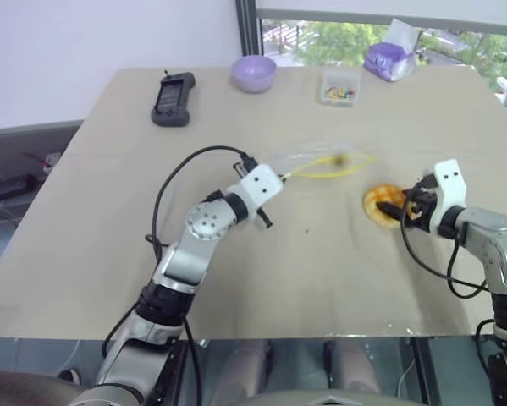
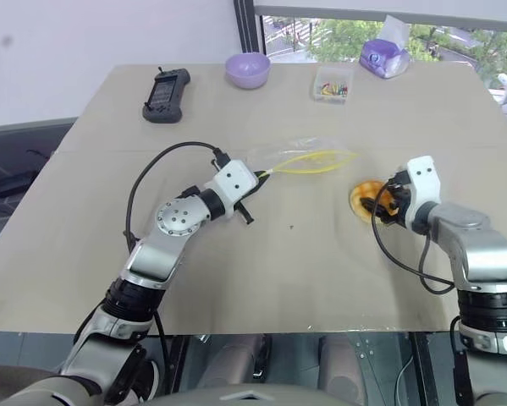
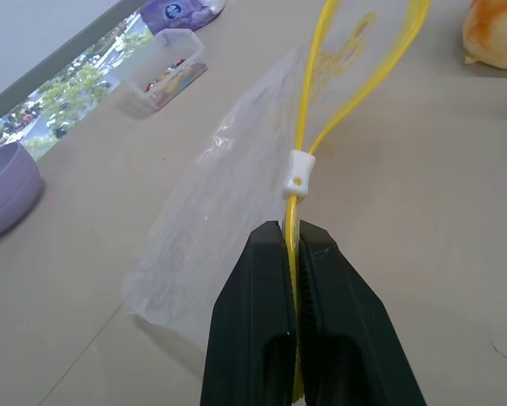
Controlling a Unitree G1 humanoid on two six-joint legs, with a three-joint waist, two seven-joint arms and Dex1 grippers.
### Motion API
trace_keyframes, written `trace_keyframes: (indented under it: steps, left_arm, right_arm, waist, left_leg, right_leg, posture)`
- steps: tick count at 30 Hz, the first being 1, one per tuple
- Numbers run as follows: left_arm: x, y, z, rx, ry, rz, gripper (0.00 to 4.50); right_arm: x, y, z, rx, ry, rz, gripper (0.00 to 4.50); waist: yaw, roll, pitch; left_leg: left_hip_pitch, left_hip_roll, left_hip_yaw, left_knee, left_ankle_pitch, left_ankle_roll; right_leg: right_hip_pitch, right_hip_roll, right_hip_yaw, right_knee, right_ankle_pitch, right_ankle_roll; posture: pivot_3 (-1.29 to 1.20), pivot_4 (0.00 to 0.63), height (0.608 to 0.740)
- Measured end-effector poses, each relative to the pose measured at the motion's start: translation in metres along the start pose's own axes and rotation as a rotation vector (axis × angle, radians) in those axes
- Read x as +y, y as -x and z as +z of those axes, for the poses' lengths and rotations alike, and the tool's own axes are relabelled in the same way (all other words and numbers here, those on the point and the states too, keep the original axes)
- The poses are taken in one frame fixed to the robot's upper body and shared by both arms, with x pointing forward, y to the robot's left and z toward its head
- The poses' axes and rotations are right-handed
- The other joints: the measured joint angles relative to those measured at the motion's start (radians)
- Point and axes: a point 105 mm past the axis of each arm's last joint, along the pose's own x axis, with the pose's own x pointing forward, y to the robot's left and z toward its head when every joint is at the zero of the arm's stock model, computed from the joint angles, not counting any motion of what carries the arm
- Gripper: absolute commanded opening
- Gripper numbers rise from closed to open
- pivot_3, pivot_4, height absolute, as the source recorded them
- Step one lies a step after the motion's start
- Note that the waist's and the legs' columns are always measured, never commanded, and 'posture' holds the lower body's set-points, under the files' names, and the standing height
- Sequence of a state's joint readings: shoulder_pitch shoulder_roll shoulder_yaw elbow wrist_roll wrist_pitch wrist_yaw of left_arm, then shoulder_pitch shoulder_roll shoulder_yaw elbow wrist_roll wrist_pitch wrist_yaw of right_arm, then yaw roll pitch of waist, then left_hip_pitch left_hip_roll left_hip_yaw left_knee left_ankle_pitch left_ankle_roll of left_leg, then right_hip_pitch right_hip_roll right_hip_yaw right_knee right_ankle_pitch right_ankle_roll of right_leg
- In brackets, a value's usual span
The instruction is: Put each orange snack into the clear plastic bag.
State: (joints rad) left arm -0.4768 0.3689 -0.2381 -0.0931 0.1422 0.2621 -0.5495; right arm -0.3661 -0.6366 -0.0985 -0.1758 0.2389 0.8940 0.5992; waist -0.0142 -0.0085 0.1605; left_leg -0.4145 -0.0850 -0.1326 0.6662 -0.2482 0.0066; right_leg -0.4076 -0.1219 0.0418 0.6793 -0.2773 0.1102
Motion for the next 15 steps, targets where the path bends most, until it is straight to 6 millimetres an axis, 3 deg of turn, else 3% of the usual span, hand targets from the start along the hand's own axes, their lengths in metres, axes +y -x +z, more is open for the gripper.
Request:
trace_keyframes:
  steps: [7,10,15]
  left_arm:
    - [0.0,0.0,-0.001,0.006,0.0,0.001,0.0]
    - [0.0,0.0,-0.001,0.007,-0.001,0.001,0.0]
    - [0.001,0.001,-0.002,0.01,-0.004,0.002,0.0]
  right_arm:
    - [0.001,-0.005,-0.014,0.096,0.071,-0.003,3.85]
    - [-0.001,-0.007,-0.014,0.102,0.063,-0.005,3.09]
    - [0.001,-0.013,-0.016,0.096,-0.004,-0.003,0.8]
  waist:
    - [0.004,-0.01,-0.008]
    - [0.004,-0.012,-0.009]
    - [0.003,-0.012,-0.009]
  left_leg:
    - [0.002,0.0,-0.004,0.002,0.0,0.0]
    - [0.004,0.0,-0.005,0.002,0.0,0.0]
    - [0.016,0.0,-0.006,0.0,-0.003,0.004]
  right_leg:
    - [0.005,0.0,-0.004,-0.002,0.0,0.0]
    - [0.008,0.0,-0.005,-0.002,0.0,0.0]
    - [0.021,0.0,-0.007,-0.005,0.0,0.0]
  posture:
    - [0.0,0.15,0.74]
    - [0.0,0.15,0.74]
    - [0.0,0.15,0.74]
